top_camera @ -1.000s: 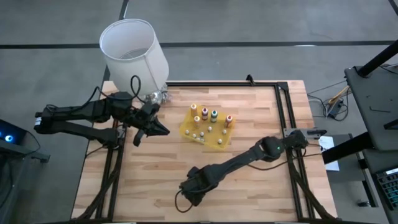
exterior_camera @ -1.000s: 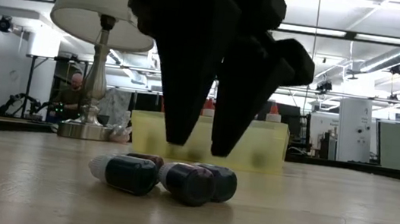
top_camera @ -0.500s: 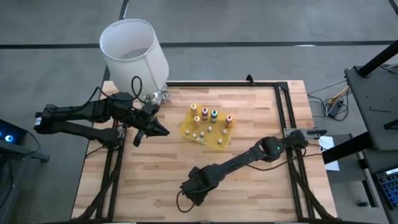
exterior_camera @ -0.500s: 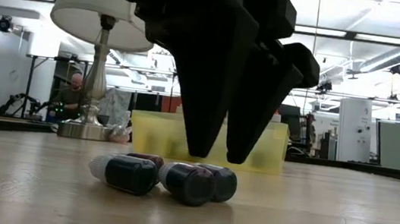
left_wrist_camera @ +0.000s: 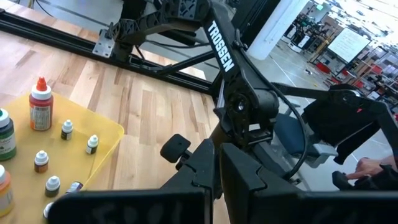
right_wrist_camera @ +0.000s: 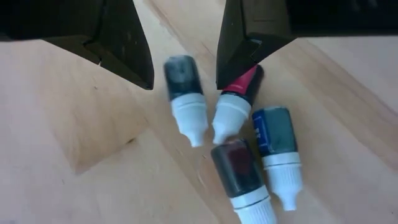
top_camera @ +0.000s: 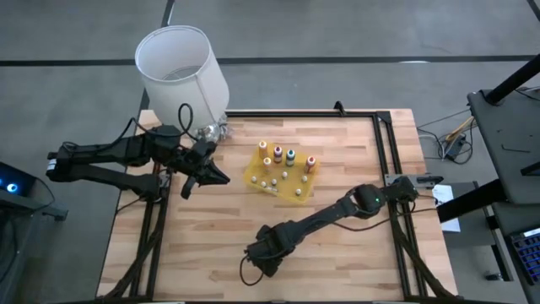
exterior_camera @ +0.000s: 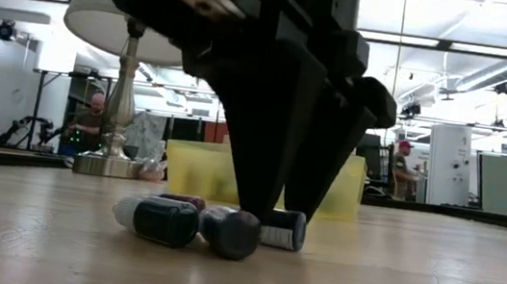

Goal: Pick & Place food coloring
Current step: Put the small green food coloring bottle into the yellow bin

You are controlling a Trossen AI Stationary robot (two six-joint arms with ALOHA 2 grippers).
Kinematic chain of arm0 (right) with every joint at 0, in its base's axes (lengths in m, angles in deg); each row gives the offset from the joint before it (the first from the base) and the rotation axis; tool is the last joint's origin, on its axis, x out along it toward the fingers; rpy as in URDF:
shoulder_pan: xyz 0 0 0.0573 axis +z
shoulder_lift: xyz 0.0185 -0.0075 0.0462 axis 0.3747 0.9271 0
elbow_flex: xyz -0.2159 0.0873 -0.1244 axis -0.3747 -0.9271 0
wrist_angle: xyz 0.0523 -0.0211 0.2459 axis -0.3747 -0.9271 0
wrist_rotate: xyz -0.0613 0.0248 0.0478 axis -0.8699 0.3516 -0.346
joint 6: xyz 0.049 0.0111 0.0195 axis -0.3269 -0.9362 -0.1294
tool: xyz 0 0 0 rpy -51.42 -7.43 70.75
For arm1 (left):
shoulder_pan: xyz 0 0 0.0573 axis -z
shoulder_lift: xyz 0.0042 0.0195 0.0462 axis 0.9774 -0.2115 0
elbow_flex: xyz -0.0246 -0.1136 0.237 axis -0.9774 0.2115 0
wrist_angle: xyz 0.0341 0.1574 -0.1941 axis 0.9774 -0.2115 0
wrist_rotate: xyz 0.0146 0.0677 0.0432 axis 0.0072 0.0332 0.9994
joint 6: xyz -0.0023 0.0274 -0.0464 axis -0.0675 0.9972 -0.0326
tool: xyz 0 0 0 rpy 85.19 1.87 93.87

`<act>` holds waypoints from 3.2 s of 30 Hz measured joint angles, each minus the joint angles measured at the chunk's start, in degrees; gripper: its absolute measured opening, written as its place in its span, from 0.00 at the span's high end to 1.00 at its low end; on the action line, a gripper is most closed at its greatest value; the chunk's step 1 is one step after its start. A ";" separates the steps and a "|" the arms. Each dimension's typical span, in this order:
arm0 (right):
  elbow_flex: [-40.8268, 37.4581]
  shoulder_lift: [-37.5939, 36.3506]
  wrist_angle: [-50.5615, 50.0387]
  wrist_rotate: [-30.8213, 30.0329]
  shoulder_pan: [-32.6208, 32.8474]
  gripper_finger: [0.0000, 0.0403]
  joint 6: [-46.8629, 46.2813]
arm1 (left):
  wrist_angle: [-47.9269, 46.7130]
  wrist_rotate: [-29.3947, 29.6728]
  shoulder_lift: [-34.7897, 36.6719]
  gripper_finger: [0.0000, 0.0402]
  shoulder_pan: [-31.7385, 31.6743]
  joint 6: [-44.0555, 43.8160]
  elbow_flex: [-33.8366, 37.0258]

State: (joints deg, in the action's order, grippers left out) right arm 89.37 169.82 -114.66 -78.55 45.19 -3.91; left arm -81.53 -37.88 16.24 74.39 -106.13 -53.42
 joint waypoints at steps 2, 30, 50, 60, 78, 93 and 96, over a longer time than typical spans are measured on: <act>-0.83 0.00 0.86 0.15 0.00 0.59 -0.04 | 0.02 -0.01 0.00 1.00 0.00 0.00 0.00; -2.05 -0.54 0.89 1.56 0.11 0.83 9.47 | 0.07 -0.01 0.00 1.00 -0.02 -1.24 0.00; -2.05 -20.22 3.34 0.91 -0.14 0.84 13.67 | 1.53 -3.03 -0.02 1.00 0.00 -1.51 0.00; -2.02 -30.87 4.93 -7.80 -0.78 0.84 12.54 | 7.20 -4.29 -0.04 0.99 0.27 -1.67 -0.92; -2.02 -33.59 5.51 -10.72 -4.03 0.84 14.28 | 3.27 -4.49 -13.16 0.57 3.58 2.17 -11.50; -2.02 -33.55 4.94 -7.53 -6.58 0.84 16.71 | -11.64 -2.09 -26.58 0.57 6.57 12.40 -28.75; -2.02 -33.55 4.92 -7.52 -6.78 0.84 17.16 | -12.29 -2.05 -28.04 0.57 7.24 12.57 -28.71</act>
State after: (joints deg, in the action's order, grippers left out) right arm 87.34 136.27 -109.74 -86.07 38.40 13.26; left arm -93.82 -39.94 -11.80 81.63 -93.56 -82.13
